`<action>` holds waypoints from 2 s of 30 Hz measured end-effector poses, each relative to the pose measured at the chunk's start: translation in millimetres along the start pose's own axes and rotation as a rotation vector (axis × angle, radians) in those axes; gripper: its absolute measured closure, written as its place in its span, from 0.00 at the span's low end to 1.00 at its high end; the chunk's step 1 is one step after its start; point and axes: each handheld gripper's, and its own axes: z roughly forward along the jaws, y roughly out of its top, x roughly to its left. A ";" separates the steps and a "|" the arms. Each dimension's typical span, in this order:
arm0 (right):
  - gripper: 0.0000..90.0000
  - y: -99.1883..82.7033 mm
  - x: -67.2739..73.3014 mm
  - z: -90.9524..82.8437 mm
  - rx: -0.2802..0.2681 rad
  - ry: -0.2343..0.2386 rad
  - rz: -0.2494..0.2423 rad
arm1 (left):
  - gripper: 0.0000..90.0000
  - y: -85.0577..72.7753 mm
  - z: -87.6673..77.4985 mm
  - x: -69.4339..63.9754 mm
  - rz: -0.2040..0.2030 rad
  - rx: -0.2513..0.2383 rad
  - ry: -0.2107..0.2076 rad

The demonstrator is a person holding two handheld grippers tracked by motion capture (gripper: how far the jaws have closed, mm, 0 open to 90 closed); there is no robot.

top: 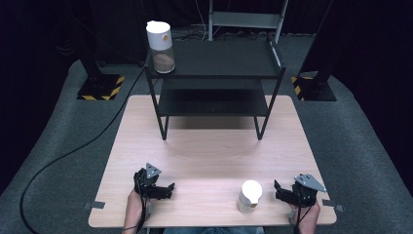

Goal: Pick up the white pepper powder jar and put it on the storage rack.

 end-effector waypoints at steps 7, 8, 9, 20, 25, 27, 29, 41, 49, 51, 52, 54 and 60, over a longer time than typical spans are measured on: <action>0.00 -5.6 24.9 -31.4 -0.009 0.010 -0.029 | 0.00 0.0 0.0 0.0 0.000 0.000 0.000; 0.00 -7.1 28.2 -36.1 -0.012 0.016 -0.035 | 0.00 0.0 0.0 0.0 0.000 0.000 0.000; 0.00 -7.1 32.3 -40.4 -0.005 0.018 -0.043 | 0.00 0.1 0.0 0.0 0.000 0.000 0.000; 0.00 -4.9 62.9 -72.1 0.047 0.072 -0.111 | 0.00 0.0 0.0 -0.1 0.000 0.000 0.000; 0.00 1.6 67.6 -67.6 0.081 0.118 -0.149 | 0.00 0.0 -0.1 -0.1 0.001 0.000 0.000; 0.00 4.1 70.0 -63.8 0.101 0.140 -0.164 | 0.00 -0.1 0.0 -0.1 0.000 0.000 0.000; 0.00 5.7 71.2 -61.1 0.112 0.163 -0.175 | 0.00 0.0 -0.1 -0.1 0.000 0.000 0.000; 0.00 10.6 78.6 -41.4 0.081 0.238 -0.168 | 0.00 0.0 -0.1 -0.1 0.000 0.000 0.000; 0.00 4.5 78.1 -28.6 0.023 0.262 -0.152 | 0.00 -0.5 0.0 -0.5 -0.002 -0.003 0.001; 0.00 0.5 74.3 -26.2 -0.002 0.280 -0.134 | 0.00 -0.5 0.0 -0.5 -0.002 -0.003 0.001; 0.00 -2.0 74.6 -25.4 -0.015 0.278 -0.132 | 0.00 -0.5 0.0 -0.4 -0.002 -0.003 0.001; 0.07 -6.4 75.2 -23.7 -0.033 0.277 -0.131 | 0.00 -0.5 0.0 -0.4 -0.001 -0.003 0.001; 0.33 -17.4 69.7 -20.3 -0.081 0.338 -0.127 | 0.00 -0.5 -0.1 -0.5 -0.001 -0.003 0.001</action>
